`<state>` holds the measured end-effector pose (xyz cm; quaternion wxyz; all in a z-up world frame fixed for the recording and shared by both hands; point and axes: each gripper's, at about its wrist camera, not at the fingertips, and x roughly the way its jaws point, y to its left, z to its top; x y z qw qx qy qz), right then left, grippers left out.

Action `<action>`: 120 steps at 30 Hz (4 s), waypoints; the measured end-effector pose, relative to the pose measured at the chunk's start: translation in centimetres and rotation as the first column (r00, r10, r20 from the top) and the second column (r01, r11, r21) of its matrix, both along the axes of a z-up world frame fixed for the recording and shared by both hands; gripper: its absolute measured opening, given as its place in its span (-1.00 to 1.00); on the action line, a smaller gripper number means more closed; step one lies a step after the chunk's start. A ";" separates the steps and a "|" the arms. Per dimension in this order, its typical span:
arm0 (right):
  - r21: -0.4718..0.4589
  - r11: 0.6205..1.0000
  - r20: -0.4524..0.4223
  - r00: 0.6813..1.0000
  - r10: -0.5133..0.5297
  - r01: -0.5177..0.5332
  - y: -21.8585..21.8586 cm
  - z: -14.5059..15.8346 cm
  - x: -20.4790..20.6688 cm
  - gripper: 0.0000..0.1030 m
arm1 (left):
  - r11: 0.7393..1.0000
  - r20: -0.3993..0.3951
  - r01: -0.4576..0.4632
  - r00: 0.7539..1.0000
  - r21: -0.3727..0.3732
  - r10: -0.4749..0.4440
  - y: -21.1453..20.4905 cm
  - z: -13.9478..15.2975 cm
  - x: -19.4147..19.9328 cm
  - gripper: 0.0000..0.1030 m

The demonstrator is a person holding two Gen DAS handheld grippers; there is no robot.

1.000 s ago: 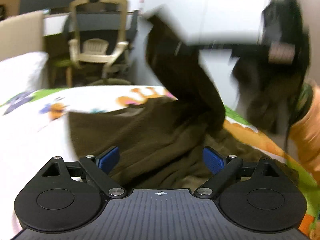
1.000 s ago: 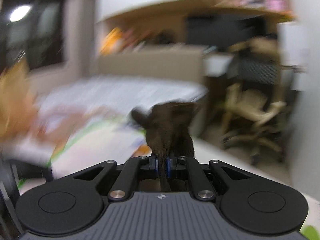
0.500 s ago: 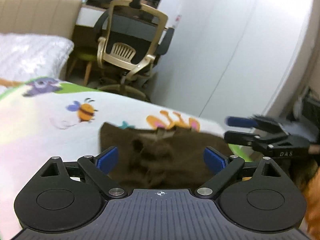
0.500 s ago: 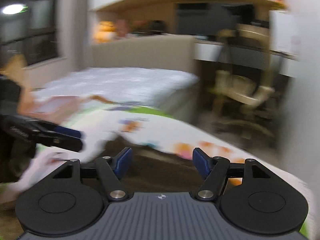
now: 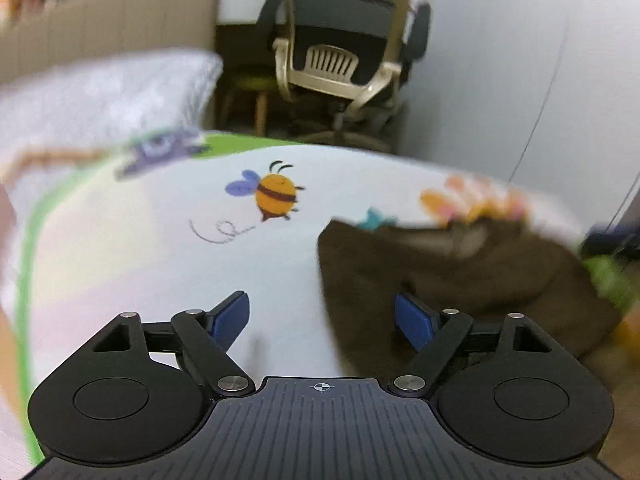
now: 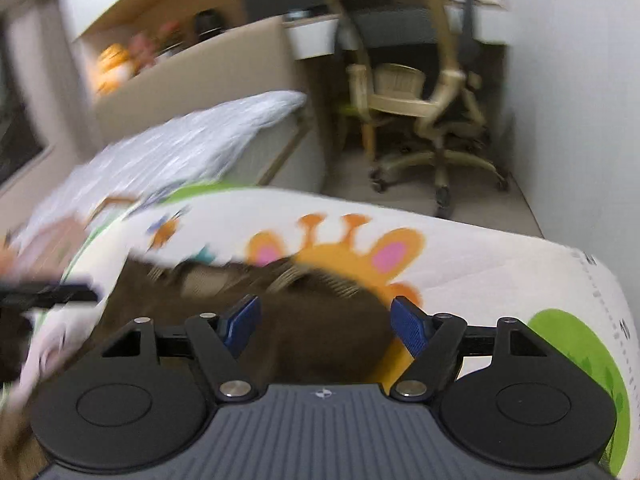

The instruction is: Fold clothes

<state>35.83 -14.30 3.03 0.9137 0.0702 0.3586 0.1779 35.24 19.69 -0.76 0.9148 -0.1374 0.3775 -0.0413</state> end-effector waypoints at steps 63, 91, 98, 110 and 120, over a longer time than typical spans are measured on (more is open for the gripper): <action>0.096 0.976 -0.009 0.980 0.198 -0.196 4.2 4.1 -2.4 -0.71 | 0.997 0.095 0.071 0.993 -0.026 -0.068 -2.3 2.8 -0.2 -0.79; 0.085 0.979 0.102 0.979 0.176 -0.184 -4.7 2.5 -30.2 0.58 | 0.972 0.191 0.134 0.977 -0.196 -0.096 -3.8 3.6 -27.5 0.81; 0.184 0.977 -0.017 0.994 0.109 -0.104 -2.4 -2.6 -23.5 0.49 | 0.947 0.050 0.040 0.998 -0.320 -0.025 -4.4 -1.2 -22.1 0.76; 0.112 0.972 0.119 0.974 0.191 -0.204 -1.7 0.8 -28.0 -0.68 | 0.980 0.188 0.128 0.977 -0.150 -0.098 -6.6 4.0 -25.2 -0.53; 0.078 0.988 0.041 0.991 0.127 -0.130 -3.6 -2.2 -27.0 -0.16 | 0.974 0.036 0.105 0.994 -0.201 -0.100 -5.5 -0.2 -25.5 0.01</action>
